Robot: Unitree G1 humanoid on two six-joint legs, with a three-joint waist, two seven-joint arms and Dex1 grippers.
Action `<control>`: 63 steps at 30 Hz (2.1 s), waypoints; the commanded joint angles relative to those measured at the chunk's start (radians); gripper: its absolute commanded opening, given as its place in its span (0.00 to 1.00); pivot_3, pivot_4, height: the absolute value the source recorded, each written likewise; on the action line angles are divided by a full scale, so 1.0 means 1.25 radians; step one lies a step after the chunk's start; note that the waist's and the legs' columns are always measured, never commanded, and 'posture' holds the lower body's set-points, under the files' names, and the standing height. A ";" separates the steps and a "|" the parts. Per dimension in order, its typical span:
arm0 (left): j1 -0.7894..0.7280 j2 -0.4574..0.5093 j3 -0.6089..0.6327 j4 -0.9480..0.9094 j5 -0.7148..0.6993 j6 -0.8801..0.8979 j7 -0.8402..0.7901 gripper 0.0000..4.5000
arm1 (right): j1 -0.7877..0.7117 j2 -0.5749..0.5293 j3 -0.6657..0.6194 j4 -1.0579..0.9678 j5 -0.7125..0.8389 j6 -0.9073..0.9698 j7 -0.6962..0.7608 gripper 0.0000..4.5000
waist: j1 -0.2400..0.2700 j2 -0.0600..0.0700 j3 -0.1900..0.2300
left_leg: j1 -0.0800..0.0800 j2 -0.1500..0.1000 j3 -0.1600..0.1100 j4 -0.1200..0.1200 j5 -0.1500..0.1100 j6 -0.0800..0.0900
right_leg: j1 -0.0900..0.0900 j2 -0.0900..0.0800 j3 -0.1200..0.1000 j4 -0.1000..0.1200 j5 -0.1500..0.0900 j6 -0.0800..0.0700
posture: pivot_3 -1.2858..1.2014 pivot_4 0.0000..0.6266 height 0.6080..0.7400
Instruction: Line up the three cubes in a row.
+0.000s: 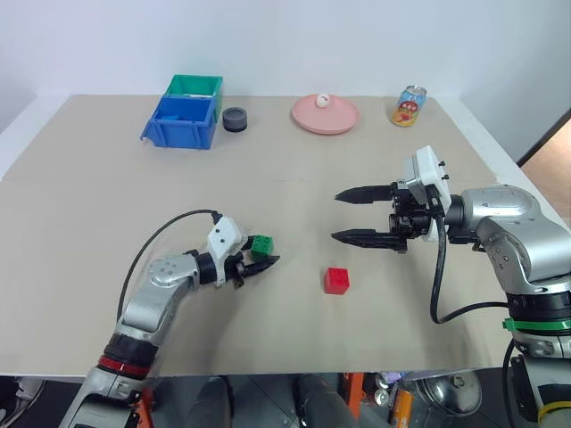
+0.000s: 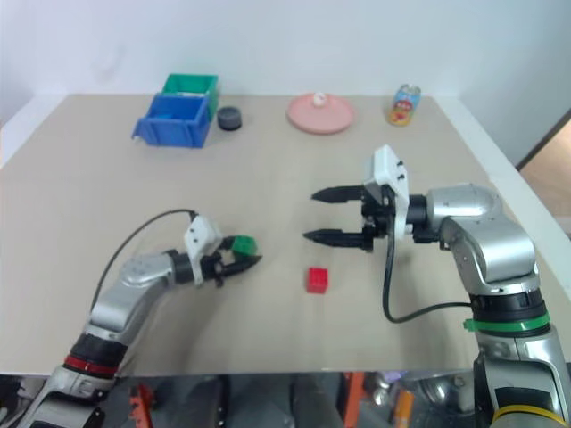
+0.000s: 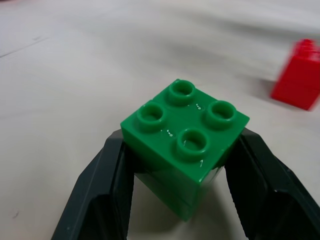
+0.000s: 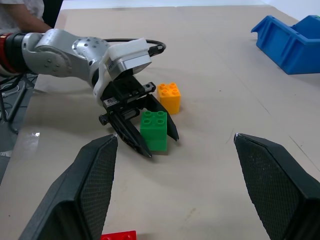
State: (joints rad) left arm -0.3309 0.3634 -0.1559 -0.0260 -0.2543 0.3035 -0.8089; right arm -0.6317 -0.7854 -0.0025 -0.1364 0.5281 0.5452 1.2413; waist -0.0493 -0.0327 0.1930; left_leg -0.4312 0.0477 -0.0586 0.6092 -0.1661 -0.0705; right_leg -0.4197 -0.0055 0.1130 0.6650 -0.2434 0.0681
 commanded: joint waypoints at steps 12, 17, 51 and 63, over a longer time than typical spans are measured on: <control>0.060 -0.020 0.049 -0.191 -0.112 0.215 0.108 0.45 | -0.008 0.016 -0.001 -0.010 0.009 -0.020 0.008 0.85 | 0.001 0.000 0.000 | 0.001 0.000 0.000 0.002 0.000 0.000 | 0.002 0.000 0.000 0.000 0.001 0.000 | 0.52 0.24 1.00; 0.026 -0.025 0.019 -0.143 -0.086 0.152 0.073 0.45 | -0.015 0.021 0.004 -0.004 0.008 -0.020 0.014 0.85 | 0.001 0.000 0.000 | 0.001 0.000 0.000 0.004 0.000 0.000 | 0.003 0.000 0.000 0.000 0.002 0.001 | 0.52 0.24 1.00; 0.172 -0.008 0.001 -0.298 -0.129 0.132 0.063 0.45 | -0.067 0.052 0.069 0.042 0.001 -0.007 0.063 0.85 | 0.001 0.000 0.000 | 0.001 0.000 0.000 0.007 0.000 0.000 | 0.003 0.000 0.000 0.000 0.002 -0.002 | 0.52 0.24 1.00; 0.150 0.004 -0.029 -0.227 -0.094 0.099 0.049 0.45 | -0.071 0.056 0.074 0.047 0.000 -0.011 0.076 0.85 | 0.001 0.000 0.000 | 0.001 0.000 0.000 0.007 0.000 0.000 | 0.003 0.000 0.000 0.000 0.001 -0.002 | 0.52 0.24 1.00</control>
State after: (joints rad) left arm -0.1288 0.3740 -0.1907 -0.3066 -0.3729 0.4420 -0.7518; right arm -0.7060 -0.7112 0.1093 -0.0691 0.5208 0.5422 1.3291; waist -0.0483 -0.0321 0.1929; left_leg -0.4304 0.0476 -0.0585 0.6184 -0.1658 -0.0702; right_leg -0.4153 -0.0054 0.1135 0.6651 -0.2415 0.0656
